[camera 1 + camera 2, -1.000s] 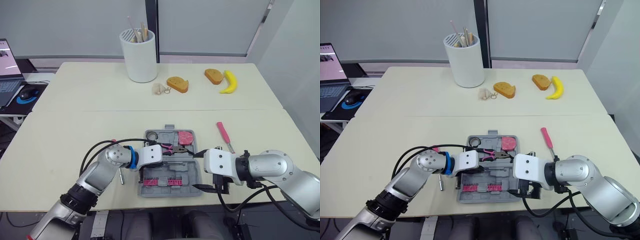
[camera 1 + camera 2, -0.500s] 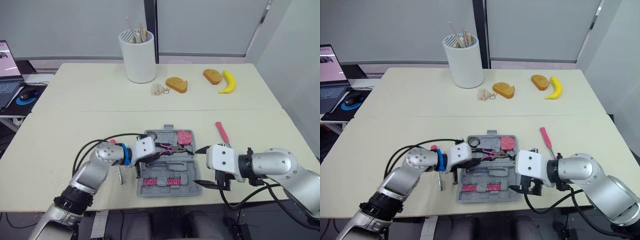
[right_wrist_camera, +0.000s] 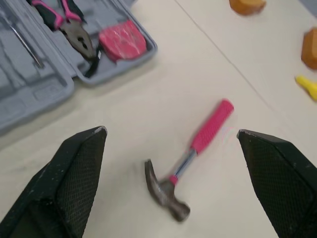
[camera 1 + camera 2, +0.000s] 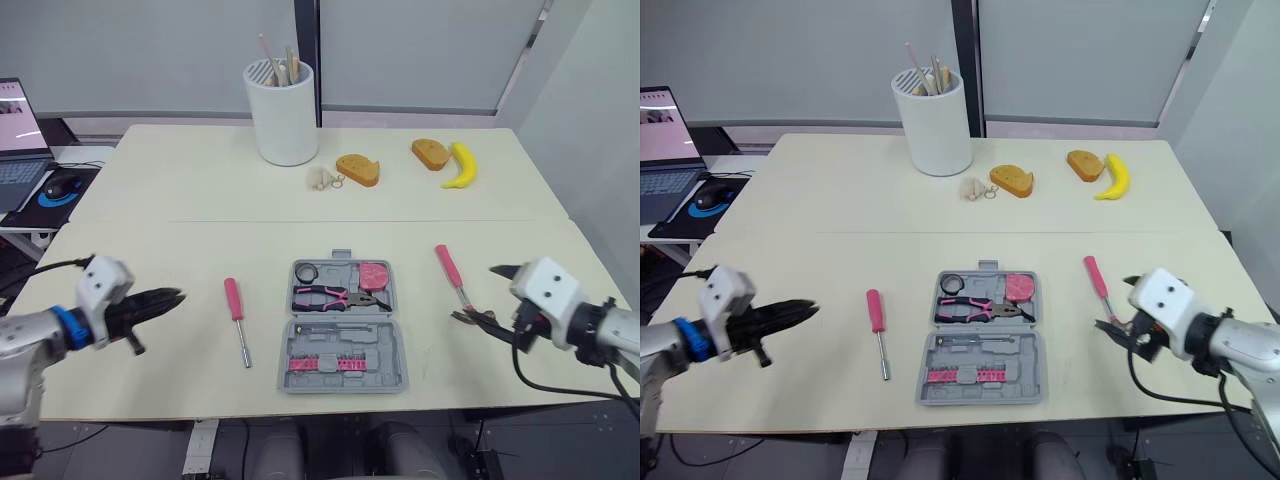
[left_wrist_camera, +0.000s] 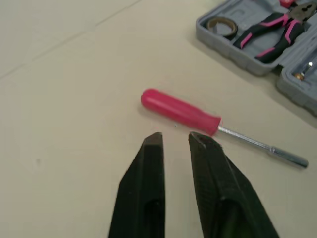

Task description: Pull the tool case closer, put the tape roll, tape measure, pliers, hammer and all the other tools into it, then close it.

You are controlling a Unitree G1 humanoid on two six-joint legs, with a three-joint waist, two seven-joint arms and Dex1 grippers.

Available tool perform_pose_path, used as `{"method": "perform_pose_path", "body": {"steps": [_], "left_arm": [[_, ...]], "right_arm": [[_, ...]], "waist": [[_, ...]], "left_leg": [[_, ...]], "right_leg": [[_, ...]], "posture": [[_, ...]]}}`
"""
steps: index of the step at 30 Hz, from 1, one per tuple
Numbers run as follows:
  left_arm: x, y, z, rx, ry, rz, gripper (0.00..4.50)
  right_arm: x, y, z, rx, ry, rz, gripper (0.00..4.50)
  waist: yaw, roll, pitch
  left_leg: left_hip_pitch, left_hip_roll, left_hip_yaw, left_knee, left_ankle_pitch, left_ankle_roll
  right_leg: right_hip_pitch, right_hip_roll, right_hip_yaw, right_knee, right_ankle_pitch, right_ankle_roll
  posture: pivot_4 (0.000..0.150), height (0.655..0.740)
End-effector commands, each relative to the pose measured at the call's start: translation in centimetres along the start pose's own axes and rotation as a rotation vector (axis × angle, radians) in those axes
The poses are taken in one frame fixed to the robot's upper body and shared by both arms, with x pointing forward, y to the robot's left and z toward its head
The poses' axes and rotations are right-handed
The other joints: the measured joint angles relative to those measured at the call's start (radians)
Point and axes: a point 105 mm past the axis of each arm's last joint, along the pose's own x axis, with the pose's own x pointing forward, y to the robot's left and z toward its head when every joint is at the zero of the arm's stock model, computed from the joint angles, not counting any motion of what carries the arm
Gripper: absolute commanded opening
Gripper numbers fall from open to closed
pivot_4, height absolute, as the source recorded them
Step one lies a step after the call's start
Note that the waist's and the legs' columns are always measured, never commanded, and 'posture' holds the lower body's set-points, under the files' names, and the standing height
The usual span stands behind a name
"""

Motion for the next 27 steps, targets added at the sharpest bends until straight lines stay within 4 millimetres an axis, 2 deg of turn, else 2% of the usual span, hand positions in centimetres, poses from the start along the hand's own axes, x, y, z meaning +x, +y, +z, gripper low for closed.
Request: {"method": "perform_pose_path", "body": {"steps": [1,3,6,9,16,20,23,27], "left_arm": [[-2.2,-0.3,-1.6,-0.006,0.030,0.012,1.87],[-2.6,-0.8,-2.3,-0.011,0.048,-0.001,2.55],[-2.7,-2.3,-3.7,-0.042,0.062,-0.021,3.36],[-2.6,-2.7,-4.2,-0.038,0.066,-0.017,4.35],[-2.2,-3.1,-4.0,-0.029,0.055,-0.003,4.43],[-2.1,-3.7,-3.6,-0.008,0.053,-0.020,4.43],[-1.3,-4.1,-2.5,0.033,0.029,-0.060,4.43],[0.9,-5.3,0.7,0.116,-0.057,-0.155,4.43]], "right_arm": [[-1.7,-1.4,-1.6,0.020,0.029,-0.066,4.50],[-2.1,-1.7,-2.3,0.035,0.043,-0.078,4.50],[-3.1,-1.5,-4.7,0.123,0.109,-0.069,4.50],[-3.3,-1.2,-5.2,0.140,0.122,-0.051,4.50],[-3.2,-1.4,-5.2,0.138,0.121,-0.051,4.50],[-2.8,-1.6,-4.5,0.136,0.097,-0.064,4.50],[-1.9,-1.8,-3.8,0.146,0.067,-0.074,4.50],[0.0,-2.0,-3.1,0.168,0.045,-0.105,4.50]], "waist": [[0.000,0.000,0.000],[0.000,0.000,0.000],[0.000,0.001,-0.001],[0.000,0.000,-0.001],[-0.001,0.000,-0.001],[-0.003,0.000,-0.001],[-0.003,0.000,-0.001],[-0.002,0.000,-0.001]], "left_leg": [[0.000,0.000,0.000,0.000,0.000,0.000],[0.001,0.001,0.000,-0.001,0.000,0.000],[0.001,0.001,0.000,-0.001,0.000,0.000],[0.003,0.001,0.001,-0.002,0.000,0.000],[0.006,0.001,0.003,-0.003,0.000,0.000],[0.006,0.001,0.003,-0.003,0.000,0.000],[0.007,0.001,0.003,-0.003,0.000,0.000],[0.008,0.001,0.003,-0.004,0.000,0.000]], "right_leg": [[0.000,0.000,0.000,0.000,0.000,0.000],[0.001,0.000,0.000,0.000,0.000,0.000],[0.001,0.000,0.000,0.000,-0.001,0.001],[0.003,-0.001,0.001,-0.001,-0.001,0.001],[0.004,0.000,0.002,-0.001,-0.003,0.004],[0.004,0.000,0.002,-0.001,-0.003,0.004],[0.005,0.000,0.003,-0.001,-0.003,0.004],[0.006,0.000,0.002,-0.002,-0.003,0.004]], "posture": [[0.150,0.7400],[0.150,0.7400],[0.150,0.7400],[0.150,0.7400],[0.150,0.7400],[0.150,0.7400],[0.150,0.7400],[0.150,0.7400]]}}
